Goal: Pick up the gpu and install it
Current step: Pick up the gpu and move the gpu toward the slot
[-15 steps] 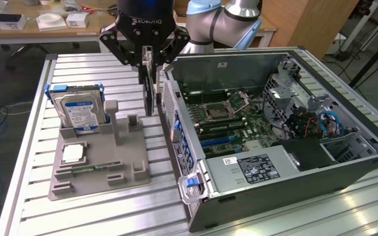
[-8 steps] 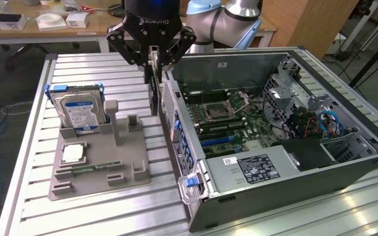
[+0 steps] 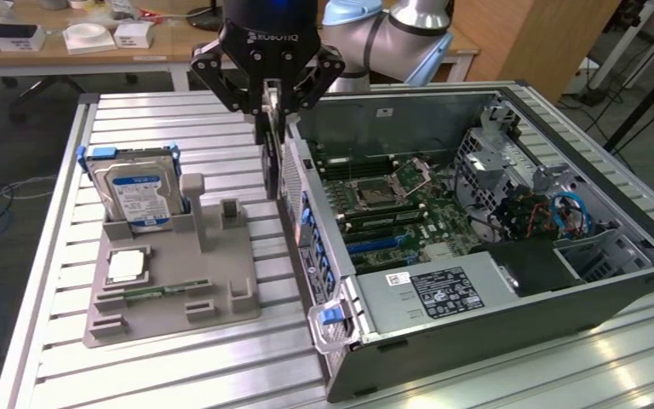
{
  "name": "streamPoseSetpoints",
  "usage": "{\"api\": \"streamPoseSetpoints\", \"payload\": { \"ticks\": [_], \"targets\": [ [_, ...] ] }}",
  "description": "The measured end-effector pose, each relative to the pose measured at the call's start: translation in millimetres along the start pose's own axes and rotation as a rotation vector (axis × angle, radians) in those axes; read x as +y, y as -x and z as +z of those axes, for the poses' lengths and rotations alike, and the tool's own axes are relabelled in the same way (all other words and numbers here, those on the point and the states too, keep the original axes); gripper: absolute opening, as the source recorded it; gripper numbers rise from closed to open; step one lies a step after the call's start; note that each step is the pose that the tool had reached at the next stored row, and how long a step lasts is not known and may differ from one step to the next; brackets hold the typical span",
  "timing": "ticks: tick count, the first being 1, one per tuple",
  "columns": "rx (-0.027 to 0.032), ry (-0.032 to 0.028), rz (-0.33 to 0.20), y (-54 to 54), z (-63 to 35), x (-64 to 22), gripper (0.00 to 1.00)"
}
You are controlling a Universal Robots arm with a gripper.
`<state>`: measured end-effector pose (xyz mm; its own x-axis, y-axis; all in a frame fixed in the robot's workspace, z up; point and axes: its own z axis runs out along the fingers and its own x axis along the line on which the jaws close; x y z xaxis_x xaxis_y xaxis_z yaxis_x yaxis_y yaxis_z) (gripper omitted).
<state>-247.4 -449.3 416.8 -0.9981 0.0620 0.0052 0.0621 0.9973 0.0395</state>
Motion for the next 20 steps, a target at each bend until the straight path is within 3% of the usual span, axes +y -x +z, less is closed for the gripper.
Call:
{"api": "streamPoseSetpoints", "payload": {
  "ticks": [20],
  "targets": [
    [-0.0001, 0.0, 0.0, 36.0, -0.1, 2.2, 0.26]
  ]
}}
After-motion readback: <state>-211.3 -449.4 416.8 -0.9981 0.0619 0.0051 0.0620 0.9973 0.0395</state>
